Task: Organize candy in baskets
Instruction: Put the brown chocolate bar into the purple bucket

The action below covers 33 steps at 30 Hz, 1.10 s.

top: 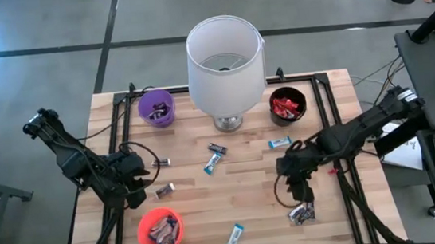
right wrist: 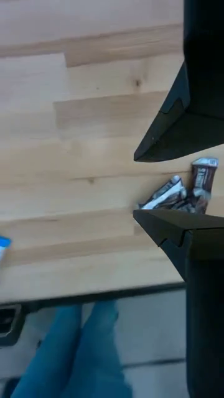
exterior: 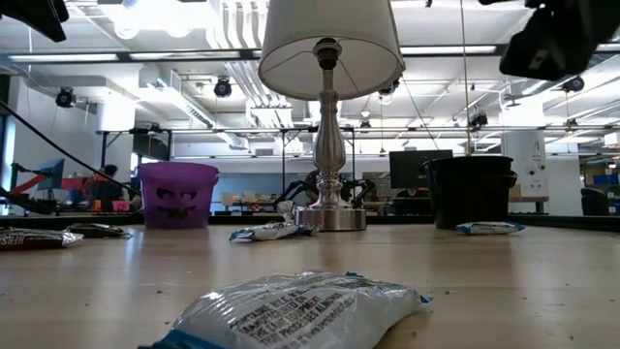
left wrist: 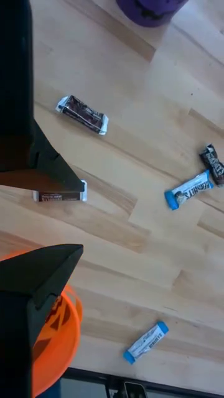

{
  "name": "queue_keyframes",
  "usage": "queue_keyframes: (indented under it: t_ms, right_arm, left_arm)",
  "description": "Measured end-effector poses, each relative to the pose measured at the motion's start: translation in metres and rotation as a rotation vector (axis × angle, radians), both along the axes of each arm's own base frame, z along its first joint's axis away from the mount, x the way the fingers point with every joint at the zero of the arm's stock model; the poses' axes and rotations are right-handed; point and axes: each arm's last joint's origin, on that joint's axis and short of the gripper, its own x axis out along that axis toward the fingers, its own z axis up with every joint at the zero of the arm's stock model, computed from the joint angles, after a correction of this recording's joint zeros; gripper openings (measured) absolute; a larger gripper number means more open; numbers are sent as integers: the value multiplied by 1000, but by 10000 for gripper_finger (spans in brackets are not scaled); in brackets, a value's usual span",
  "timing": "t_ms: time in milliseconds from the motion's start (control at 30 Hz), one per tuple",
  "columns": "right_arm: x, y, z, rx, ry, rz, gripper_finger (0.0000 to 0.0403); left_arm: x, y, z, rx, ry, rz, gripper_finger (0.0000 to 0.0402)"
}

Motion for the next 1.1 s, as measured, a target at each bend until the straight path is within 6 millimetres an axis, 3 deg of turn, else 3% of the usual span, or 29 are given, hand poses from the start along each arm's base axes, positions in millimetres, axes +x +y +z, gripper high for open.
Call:
queue_keyframes:
  t_ms: [300, 500, 900, 1100]
  right_arm:
    - [18, 14, -37, 74, 198, 83, 115]
    - [21, 22, -50, -19, 200, 151, 97]
    - [21, 23, -49, -17, 205, 102, 162]
    - [23, 23, -48, -9, 185, 101, 170]
  left_arm:
    - [0, 0, 1, -12, -5, 11, 127]
    - [0, 0, 1, -36, -9, 44, 127]
    - [0, 0, 1, -96, -19, 125, 127]
    - [0, 0, 1, -110, -21, 144, 127]
